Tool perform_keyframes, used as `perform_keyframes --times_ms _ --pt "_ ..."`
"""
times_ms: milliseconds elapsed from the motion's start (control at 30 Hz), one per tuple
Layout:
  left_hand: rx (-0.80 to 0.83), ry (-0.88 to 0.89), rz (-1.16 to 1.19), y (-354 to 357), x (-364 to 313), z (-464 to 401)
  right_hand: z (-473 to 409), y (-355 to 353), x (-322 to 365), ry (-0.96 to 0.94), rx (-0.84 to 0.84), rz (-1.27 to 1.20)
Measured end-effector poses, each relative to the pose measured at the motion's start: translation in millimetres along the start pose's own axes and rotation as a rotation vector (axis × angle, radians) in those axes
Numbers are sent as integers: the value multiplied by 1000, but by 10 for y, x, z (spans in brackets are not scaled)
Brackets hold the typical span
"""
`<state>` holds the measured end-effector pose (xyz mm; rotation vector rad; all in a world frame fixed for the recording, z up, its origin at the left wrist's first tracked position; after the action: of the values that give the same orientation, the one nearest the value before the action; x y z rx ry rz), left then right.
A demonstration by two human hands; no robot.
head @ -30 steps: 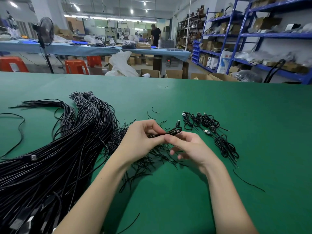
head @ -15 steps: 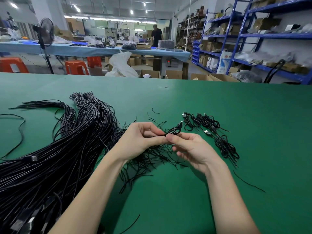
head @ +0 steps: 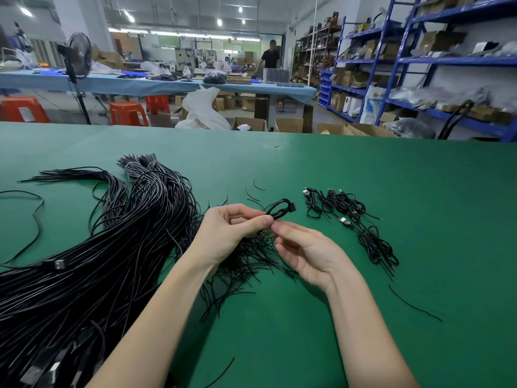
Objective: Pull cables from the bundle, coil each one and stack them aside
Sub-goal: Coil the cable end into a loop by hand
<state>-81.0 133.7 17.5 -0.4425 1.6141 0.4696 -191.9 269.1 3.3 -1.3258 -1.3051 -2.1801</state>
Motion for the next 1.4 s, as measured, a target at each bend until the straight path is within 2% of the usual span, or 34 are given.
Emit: perform_keyframes --times_ms 167,333,467,567,633,700,900,1100,1267,1400 --pt "-159 143 -183 67 -15 -7 -34 61 -46 3 -85 -85" --pt "-294 268 -315 138 -27 24 -54 146 -177 81 -125 -335" --pt "-301 471 -510 77 -81 54 5 191 -236 205 -9 -529" --pt "-243 526 -485 40 -126 66 40 223 -245 264 127 -736" --pt "-215 501 -420 49 -134 49 51 231 -239 254 162 -783" --pt "-201 460 -368 51 -113 27 62 239 -222 223 155 -741" --pt "-193 287 -100 67 -37 20 24 212 -165 66 -10 -377" --pt "-172 211 32 112 -25 16 21 193 -128 40 -36 -352" --pt "-158 182 61 102 -27 17 36 210 -93 5 -59 -309" --pt "-173 190 49 120 -30 31 47 190 -64 52 -60 -284"
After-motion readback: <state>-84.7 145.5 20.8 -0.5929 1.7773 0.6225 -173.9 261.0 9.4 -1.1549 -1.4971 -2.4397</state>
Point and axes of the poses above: each hand's wrist, its own z-axis away from the middle knuckle, its own y-axis out of the palm, x = y × z, the point moved 1 cm from there along -z, towards the middle knuckle, and after that the axes turned 6 degrees about -y, right-handed, at the moved point
